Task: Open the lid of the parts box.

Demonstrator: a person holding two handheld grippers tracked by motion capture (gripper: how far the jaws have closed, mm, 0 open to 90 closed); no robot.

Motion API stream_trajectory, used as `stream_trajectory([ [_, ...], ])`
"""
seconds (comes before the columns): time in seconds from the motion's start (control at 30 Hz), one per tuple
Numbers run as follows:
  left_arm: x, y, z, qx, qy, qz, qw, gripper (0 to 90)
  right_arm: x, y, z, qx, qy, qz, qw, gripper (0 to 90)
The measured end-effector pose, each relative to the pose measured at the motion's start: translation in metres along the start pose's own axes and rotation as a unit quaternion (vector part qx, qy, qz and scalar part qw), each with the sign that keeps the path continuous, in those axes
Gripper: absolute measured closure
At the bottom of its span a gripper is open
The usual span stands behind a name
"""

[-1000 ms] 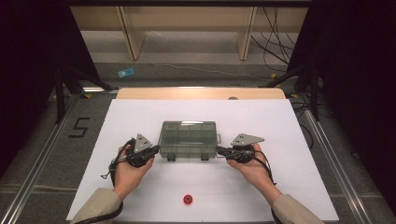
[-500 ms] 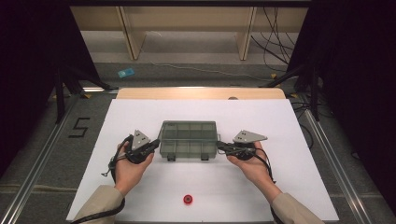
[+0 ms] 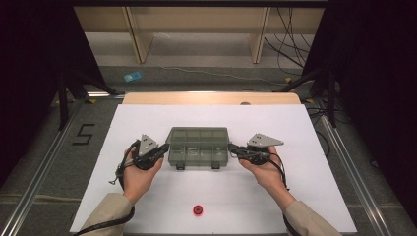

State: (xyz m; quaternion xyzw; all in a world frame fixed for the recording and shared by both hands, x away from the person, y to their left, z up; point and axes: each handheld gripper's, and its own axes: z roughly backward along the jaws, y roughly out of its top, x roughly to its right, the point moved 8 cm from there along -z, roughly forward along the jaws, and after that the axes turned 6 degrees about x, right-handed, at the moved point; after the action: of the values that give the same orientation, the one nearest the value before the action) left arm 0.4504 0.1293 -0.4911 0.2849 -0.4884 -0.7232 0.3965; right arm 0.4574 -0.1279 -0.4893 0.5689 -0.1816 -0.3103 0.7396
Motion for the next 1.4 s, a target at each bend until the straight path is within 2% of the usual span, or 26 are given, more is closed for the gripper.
stream_trajectory([
  [0.03, 0.0, 0.001, -0.001, 0.003, 0.0, 0.003, 1.0, 90.0, 0.001, 0.0, 0.002, -0.012, -0.005, 0.003, 0.9999, 90.0],
  [0.07, 0.0, 0.002, -0.001, 0.004, -0.001, 0.004, 1.0, 90.0, 0.001, 0.0, 0.002, -0.012, -0.006, 0.001, 0.9999, 90.0],
  [0.1, -0.001, 0.003, -0.001, 0.006, 0.002, 0.003, 1.0, 90.0, 0.001, 0.001, 0.002, -0.01, -0.006, 0.002, 0.9999, 90.0],
  [0.13, -0.001, 0.004, -0.001, 0.007, 0.003, 0.004, 1.0, 90.0, 0.0, 0.003, -0.002, 0.008, -0.002, -0.003, 1.0, 90.0],
  [0.2, -0.002, 0.005, -0.001, 0.01, 0.007, 0.007, 0.9999, 90.0, 0.0, 0.004, -0.001, 0.006, -0.006, -0.001, 1.0, 90.0],
  [0.27, -0.004, 0.007, -0.001, 0.011, 0.009, 0.008, 0.9999, 90.0, 0.0, 0.006, -0.003, 0.017, -0.004, -0.004, 0.9998, 90.0],
  [0.33, -0.006, 0.009, -0.001, 0.015, 0.011, 0.011, 0.9998, 90.0, 0.0, 0.007, -0.003, 0.017, -0.002, 0.0, 0.9999, 90.0],
  [0.4, -0.007, 0.009, -0.001, 0.015, 0.012, 0.011, 0.9997, 90.0, 0.0, 0.007, -0.001, 0.009, -0.01, -0.002, 0.9999, 90.0],
  [0.5, -0.007, 0.01, -0.002, 0.017, 0.012, 0.011, 0.9997, 90.0, 0.001, 0.01, -0.004, 0.027, -0.016, 0.001, 0.9995, 90.0],
  [0.53, -0.006, 0.01, -0.002, 0.018, 0.012, 0.012, 0.9997, 90.0, 0.001, 0.01, -0.002, 0.016, -0.01, -0.001, 0.9998, 90.0],
  [0.67, -0.006, 0.015, -0.003, 0.025, 0.013, 0.014, 0.9995, 90.0, 0.003, 0.014, -0.003, 0.031, -0.015, 0.006, 0.9994, 90.0],
  [0.7, -0.006, 0.015, -0.003, 0.026, 0.014, 0.014, 0.9995, 90.0, 0.002, 0.013, -0.003, 0.025, -0.017, -0.005, 0.9995, 90.0],
  [0.77, -0.007, 0.017, -0.004, 0.027, 0.015, 0.014, 0.9994, 90.0, 0.001, 0.015, -0.003, 0.031, -0.015, -0.005, 0.9994, 90.0],
  [0.8, -0.006, 0.017, -0.004, 0.028, 0.015, 0.014, 0.9994, 90.0, 0.003, 0.016, -0.002, 0.031, -0.019, 0.004, 0.9993, 90.0],
  [0.9, -0.007, 0.019, -0.004, 0.03, 0.015, 0.014, 0.9993, 90.0, 0.004, 0.019, -0.003, 0.039, -0.023, 0.009, 0.9989, 90.0],
  [0.93, -0.007, 0.02, -0.004, 0.031, 0.016, 0.015, 0.9993, 90.0, 0.002, 0.018, -0.003, 0.032, -0.021, 0.0, 0.9993, 90.0],
  [0.97, -0.008, 0.02, -0.004, 0.031, 0.016, 0.014, 0.9993, 90.0, 0.004, 0.02, -0.003, 0.037, -0.024, 0.011, 0.999, 90.0],
  [1.0, -0.008, 0.021, -0.004, 0.033, 0.016, 0.016, 0.9992, 90.0, 0.004, 0.02, -0.003, 0.041, -0.025, 0.011, 0.9988, 90.0],
  [1.17, -0.009, 0.023, -0.004, 0.033, 0.02, 0.005, 0.9992, 90.0, 0.003, 0.023, -0.005, 0.045, -0.028, 0.013, 0.9985, 90.0],
  [1.3, -0.008, 0.023, -0.005, 0.033, 0.018, 0.006, 0.9993, 90.0, 0.001, 0.023, -0.004, 0.037, -0.029, 0.017, 0.9987, 86.8],
  [1.4, -0.008, 0.024, -0.005, 0.034, 0.017, 0.009, 0.9992, 90.0, 0.002, 0.02, -0.004, 0.031, -0.042, 0.016, 0.9985, 79.9],
])
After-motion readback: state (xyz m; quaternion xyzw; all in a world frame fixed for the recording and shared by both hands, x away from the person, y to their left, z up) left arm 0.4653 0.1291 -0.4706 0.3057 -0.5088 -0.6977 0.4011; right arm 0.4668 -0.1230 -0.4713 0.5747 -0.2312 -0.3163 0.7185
